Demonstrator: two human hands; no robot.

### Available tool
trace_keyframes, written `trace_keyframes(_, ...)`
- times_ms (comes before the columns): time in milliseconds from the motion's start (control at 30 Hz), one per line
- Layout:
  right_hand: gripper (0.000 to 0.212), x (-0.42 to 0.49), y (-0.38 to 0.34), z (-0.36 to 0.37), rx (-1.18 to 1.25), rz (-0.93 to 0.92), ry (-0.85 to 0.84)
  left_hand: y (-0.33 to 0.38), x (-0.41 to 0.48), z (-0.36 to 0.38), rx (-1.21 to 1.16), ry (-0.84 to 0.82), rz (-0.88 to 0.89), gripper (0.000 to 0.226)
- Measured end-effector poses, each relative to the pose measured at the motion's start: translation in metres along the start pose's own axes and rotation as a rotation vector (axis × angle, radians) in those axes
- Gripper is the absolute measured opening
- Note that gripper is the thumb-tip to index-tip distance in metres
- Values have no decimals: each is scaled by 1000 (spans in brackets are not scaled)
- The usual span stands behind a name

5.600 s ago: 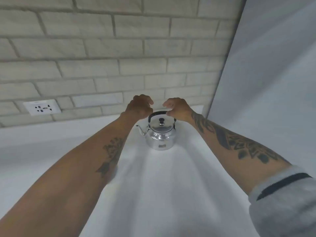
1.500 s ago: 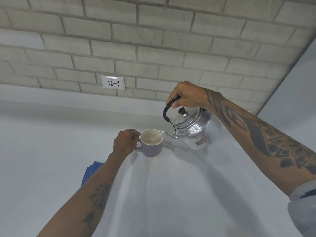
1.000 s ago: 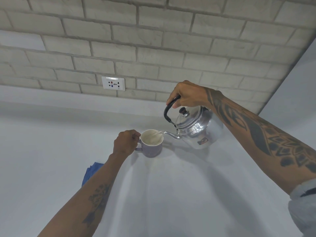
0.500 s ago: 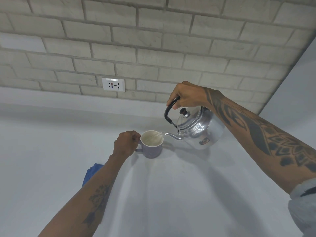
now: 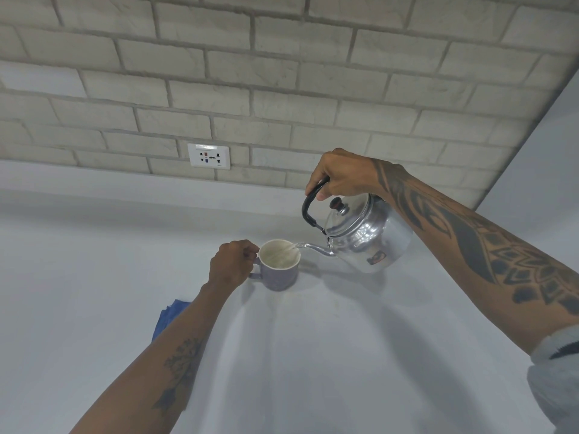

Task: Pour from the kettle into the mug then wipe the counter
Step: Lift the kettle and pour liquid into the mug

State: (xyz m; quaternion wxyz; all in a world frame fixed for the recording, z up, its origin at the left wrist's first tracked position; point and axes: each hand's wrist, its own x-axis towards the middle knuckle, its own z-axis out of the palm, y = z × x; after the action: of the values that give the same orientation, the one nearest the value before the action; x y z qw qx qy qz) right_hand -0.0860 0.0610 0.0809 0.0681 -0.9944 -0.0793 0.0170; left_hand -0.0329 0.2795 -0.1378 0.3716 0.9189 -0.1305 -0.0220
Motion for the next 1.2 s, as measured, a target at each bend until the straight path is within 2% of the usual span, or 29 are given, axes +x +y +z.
trace_keyframes(633, 23, 0, 2, 1, 27, -7, 6, 0, 0, 0, 3, -5, -1, 41)
trace_keyframes(933, 27, -15, 27, 11, 207, 23, 57, 4, -4, -1, -4, -1, -19, 40)
trace_keyframes(1200, 25, -31, 60, 31, 469, 74, 136, 7, -6, 0, -35, 5, -40, 39)
